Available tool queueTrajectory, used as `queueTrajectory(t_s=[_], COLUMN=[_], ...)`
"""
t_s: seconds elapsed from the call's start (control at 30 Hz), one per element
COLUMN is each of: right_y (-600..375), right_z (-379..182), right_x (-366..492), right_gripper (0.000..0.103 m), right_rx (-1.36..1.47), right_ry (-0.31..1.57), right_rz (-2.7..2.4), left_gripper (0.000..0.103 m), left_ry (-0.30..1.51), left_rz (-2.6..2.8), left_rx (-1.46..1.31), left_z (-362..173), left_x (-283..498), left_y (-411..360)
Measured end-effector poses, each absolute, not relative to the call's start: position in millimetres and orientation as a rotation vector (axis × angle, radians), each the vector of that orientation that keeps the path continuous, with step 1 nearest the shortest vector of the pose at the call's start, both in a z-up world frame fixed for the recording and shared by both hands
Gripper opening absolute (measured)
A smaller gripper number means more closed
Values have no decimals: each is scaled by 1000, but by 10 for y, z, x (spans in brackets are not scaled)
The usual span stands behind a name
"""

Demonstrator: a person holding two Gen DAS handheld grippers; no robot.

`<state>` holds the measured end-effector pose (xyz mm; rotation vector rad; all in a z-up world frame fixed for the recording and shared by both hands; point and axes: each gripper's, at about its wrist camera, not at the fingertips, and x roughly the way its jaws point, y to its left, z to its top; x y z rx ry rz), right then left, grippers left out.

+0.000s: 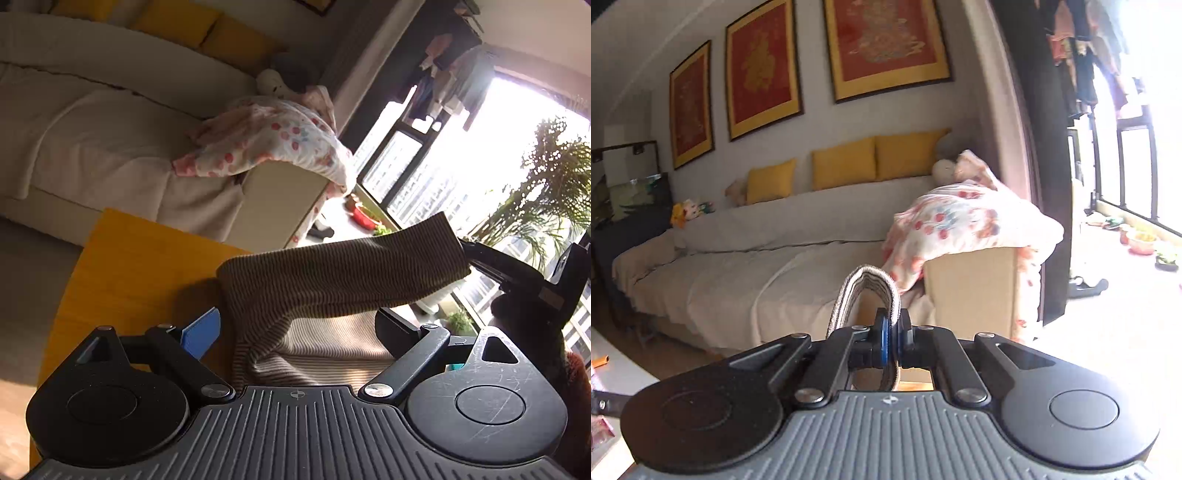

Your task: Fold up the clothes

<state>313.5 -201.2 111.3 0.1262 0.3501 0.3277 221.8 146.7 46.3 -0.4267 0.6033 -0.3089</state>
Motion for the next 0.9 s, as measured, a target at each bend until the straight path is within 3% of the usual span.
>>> queueTrajectory(t_s=[0.27,0.37,0.43,0.5,0.7,0.8,0.9], right_y=[-2804,-2961,-3013,-2928,-2465,-2243,-2166], right_z=[613,509,456,403,13,24,302], right_x=[3410,3294,3219,3183,3336,3359,3258], right_gripper=[8,20,45,58,56,20,19], right_rx=[100,179,235,272,247,169,106], right_ry=[504,521,528,536,617,606,501], right_rz=[50,70,115,192,265,289,291], left_gripper=[96,96,96,96,99,99,101], left_ry=[690,682,669,657,624,600,568], left_rz=[-366,-389,-390,-373,-356,-358,-378], left_rx=[-258,-236,-218,-195,-150,-168,-195], left_z=[176,146,141,143,167,216,272], left_x=[2518,2576,2616,2621,2533,2535,2554], left_y=[899,790,718,651,571,622,669])
